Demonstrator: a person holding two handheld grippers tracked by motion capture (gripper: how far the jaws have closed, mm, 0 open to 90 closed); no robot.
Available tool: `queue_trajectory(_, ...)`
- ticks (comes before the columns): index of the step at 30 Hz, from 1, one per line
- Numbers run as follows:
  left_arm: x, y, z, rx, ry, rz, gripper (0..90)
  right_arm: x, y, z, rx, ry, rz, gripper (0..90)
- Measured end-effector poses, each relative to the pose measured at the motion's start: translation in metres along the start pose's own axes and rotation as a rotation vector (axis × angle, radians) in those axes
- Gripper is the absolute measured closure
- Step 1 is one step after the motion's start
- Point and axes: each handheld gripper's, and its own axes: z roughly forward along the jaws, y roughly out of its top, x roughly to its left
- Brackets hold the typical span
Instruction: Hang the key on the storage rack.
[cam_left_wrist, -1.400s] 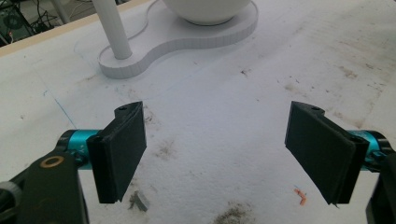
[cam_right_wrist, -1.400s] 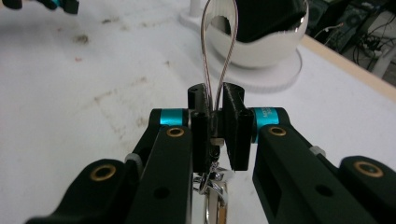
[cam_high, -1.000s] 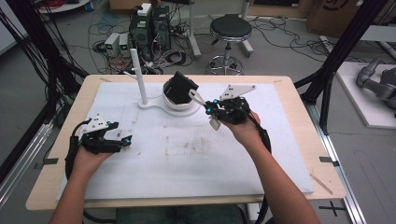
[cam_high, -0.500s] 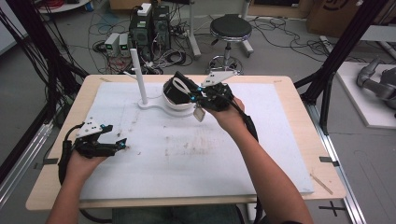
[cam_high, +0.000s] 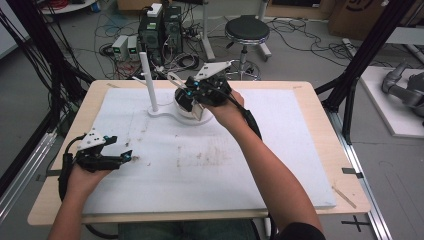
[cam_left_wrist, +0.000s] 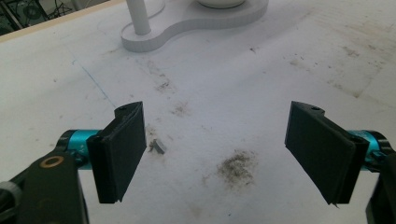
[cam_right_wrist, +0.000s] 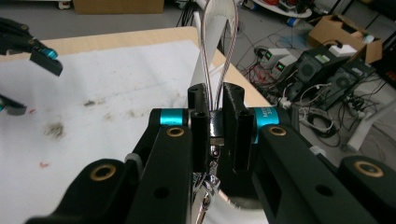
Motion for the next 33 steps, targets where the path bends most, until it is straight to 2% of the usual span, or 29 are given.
queue_trajectory(10, 0.000, 0.000, 0.000, -0.005, 0.000, 0.000, 20.5, 0.006, 0.041, 0.027, 0.011, -0.001, -0.070, 82.7)
queue_trajectory(12, 0.000, 0.000, -0.001, -0.003, 0.000, 0.000, 20.6, 0.007, 0.044, 0.030, 0.016, 0.001, -0.077, 82.8)
queue_trajectory(14, 0.001, -0.001, -0.001, -0.003, 0.001, -0.004, 20.6, 0.009, 0.054, 0.040, 0.017, -0.004, -0.099, 82.8)
queue_trajectory(16, 0.002, -0.001, -0.002, -0.006, 0.004, -0.006, 20.6, 0.010, 0.056, 0.042, 0.022, 0.000, -0.100, 82.8)
queue_trajectory(19, 0.004, -0.002, -0.002, -0.005, 0.006, -0.009, 20.5, 0.014, 0.064, 0.054, 0.037, 0.001, -0.111, 82.8)
queue_trajectory(28, 0.003, -0.002, -0.004, -0.010, 0.003, -0.013, 20.5, 0.019, 0.070, 0.072, 0.056, 0.001, -0.141, 82.8)
queue_trajectory(33, 0.004, -0.003, -0.006, -0.012, 0.011, -0.016, 20.6, 0.020, 0.072, 0.078, 0.069, -0.004, -0.137, 82.8)
